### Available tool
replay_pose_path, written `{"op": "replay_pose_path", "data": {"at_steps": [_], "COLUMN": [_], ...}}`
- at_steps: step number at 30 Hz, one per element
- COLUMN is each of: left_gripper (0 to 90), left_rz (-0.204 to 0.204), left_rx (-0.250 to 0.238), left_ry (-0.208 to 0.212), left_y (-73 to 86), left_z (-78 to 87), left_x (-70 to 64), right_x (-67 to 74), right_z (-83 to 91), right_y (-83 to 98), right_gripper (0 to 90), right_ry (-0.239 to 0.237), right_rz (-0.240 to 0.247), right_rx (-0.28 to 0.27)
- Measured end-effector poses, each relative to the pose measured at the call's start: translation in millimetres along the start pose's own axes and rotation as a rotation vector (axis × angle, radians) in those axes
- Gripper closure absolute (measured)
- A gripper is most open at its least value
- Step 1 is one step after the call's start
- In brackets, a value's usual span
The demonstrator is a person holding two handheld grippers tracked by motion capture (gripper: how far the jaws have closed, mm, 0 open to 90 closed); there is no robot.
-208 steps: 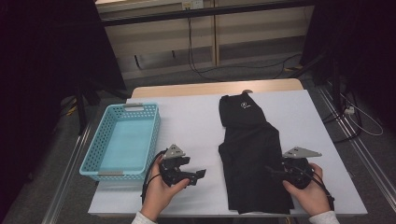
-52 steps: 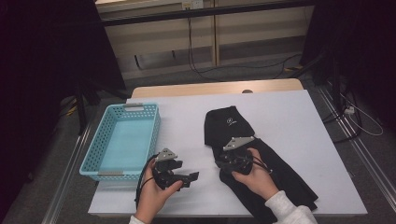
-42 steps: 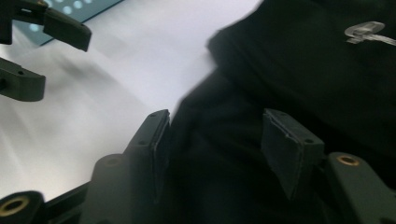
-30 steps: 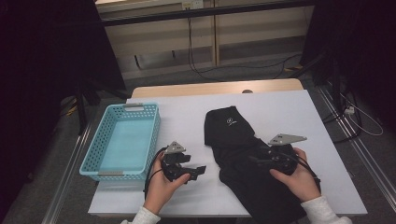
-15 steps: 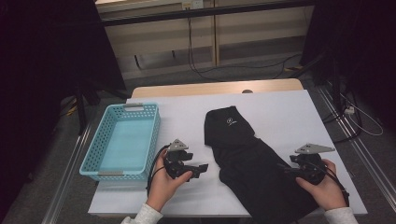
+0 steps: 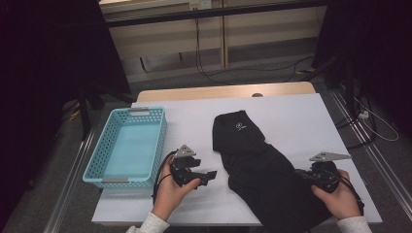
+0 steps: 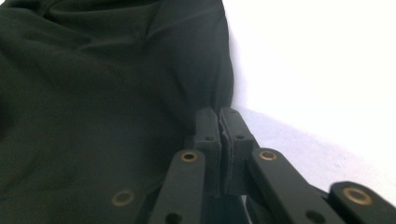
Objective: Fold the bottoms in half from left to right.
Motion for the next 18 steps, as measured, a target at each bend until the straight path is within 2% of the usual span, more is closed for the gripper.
{"op": "replay_pose_path", "data": {"at_steps": [4, 7, 9, 13, 16, 18], "left_gripper": [20.0, 20.0, 20.0, 19.9, 19.9, 19.9], "left_rz": [-0.006, 0.001, 0.004, 0.004, 0.008, 0.009], "left_rx": [0.004, -0.002, -0.007, -0.007, -0.013, -0.015], "left_ry": [0.001, 0.002, 0.001, 0.006, 0.007, 0.003], "left_y": [0.4, -0.9, -1.6, -2.2, -3.0, -3.0], "left_z": [-0.5, 0.7, 1.5, 1.8, 3.3, 5.2], "left_x": [-0.6, -1.2, -1.5, -2.7, -2.6, -1.4], "right_x": [-3.5, -9.0, -14.9, -31.1, -43.3, -50.0], "right_z": [0.5, 1.3, 1.3, -2.4, -8.8, -13.4], "right_y": [-1.8, -7.1, -12.8, -24.6, -32.1, -36.4], "right_gripper": [88.8, 88.9, 89.0, 88.9, 88.8, 88.7], "right_ry": [-0.014, -0.006, 0.002, 0.06, 0.077, 0.088], "right_rz": [0.0, 0.03, 0.033, 0.06, 0.077, 0.07], "right_rx": [0.004, 0.007, 0.0, 0.011, 0.028, 0.028]}}
Point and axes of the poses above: each handheld gripper's, and its own axes: z roughly backward along the jaws, y roughly out of its underside, x roughly to its left, the point moved 5 cm from there along -z, roughly forward along the jaws, and after that the axes turned 14 degrees about -x, right-handed, at the moved point
